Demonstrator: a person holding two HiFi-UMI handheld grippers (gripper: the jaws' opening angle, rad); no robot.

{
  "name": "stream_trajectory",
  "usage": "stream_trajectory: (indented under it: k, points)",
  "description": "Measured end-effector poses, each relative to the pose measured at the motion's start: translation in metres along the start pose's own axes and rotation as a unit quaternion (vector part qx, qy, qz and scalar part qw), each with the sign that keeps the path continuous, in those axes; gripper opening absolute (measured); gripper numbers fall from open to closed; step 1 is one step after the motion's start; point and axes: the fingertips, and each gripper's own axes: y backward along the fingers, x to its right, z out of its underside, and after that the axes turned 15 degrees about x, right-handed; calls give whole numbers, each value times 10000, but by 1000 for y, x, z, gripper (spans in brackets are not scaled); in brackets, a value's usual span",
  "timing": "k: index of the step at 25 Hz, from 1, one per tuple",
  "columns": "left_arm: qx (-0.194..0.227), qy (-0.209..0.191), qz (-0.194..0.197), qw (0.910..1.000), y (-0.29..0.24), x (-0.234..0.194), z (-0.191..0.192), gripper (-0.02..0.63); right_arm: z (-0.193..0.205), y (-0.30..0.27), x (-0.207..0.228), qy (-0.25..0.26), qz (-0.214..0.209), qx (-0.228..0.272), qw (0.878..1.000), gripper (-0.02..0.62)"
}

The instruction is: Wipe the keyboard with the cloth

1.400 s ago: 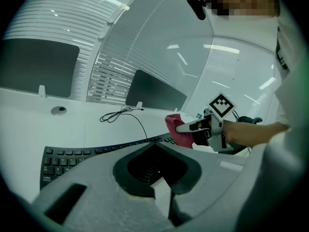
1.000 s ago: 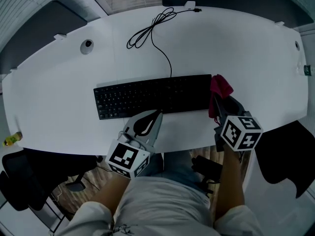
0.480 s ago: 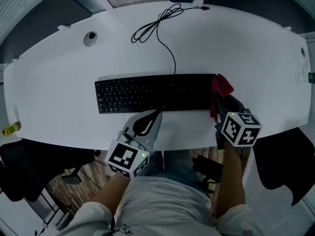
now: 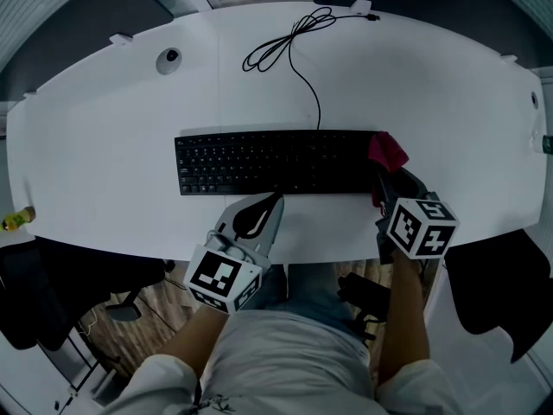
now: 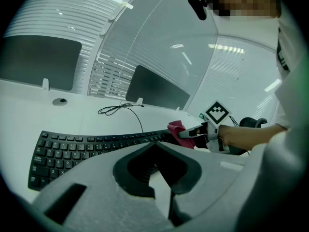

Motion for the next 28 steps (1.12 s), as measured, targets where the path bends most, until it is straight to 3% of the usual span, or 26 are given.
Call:
stream_trajectory:
  k: [28]
  points:
    - [153,37,-361,9992,52,-55,-12,11,12,-37,-101,38,-569,-195,9982,71]
